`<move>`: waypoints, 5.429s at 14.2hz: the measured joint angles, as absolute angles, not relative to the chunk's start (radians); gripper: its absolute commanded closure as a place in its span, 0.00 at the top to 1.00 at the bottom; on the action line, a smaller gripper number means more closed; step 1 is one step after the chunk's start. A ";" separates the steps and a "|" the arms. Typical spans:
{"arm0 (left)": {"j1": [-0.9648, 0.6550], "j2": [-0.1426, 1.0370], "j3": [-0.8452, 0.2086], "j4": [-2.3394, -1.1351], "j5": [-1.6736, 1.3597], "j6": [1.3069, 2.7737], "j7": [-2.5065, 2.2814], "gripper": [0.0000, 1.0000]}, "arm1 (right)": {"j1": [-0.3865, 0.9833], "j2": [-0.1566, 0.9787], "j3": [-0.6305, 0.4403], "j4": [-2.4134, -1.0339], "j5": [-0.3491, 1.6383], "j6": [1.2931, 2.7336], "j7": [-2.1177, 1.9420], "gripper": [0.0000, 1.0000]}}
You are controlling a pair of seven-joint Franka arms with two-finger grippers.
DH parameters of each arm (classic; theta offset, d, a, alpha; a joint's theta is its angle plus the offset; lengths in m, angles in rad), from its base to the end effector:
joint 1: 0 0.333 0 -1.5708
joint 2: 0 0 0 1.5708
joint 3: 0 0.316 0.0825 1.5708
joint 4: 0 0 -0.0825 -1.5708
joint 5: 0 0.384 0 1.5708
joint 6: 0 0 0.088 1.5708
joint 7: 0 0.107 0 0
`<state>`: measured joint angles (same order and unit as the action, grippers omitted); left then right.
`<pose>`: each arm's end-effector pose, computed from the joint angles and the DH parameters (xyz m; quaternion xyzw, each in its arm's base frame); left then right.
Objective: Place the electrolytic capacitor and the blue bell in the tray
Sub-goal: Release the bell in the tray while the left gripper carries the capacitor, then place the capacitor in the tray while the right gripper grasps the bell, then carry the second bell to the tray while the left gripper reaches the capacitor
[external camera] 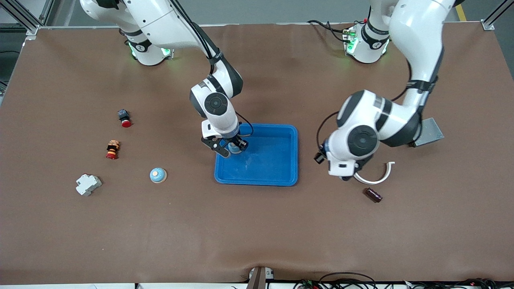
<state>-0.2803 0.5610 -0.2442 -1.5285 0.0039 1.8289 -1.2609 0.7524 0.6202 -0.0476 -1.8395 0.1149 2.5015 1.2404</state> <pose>0.5912 -0.3154 0.3210 -0.9207 -0.3652 0.1265 0.0545 0.4939 0.4215 0.1932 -0.9524 0.3034 0.0056 0.0300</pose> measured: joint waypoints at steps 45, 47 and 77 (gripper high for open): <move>-0.533 0.786 -0.231 -1.461 0.039 2.018 -1.633 0.57 | 0.244 0.611 -0.080 -1.947 0.062 2.598 0.112 0.00; -0.533 0.786 -0.231 -1.461 0.040 2.018 -1.633 1.00 | 0.244 0.603 -0.078 -1.945 0.063 2.596 0.114 0.00; 0.009 0.564 -0.221 -1.502 0.115 1.990 -0.753 1.00 | 0.662 0.739 -0.052 -1.579 0.061 2.362 1.115 0.00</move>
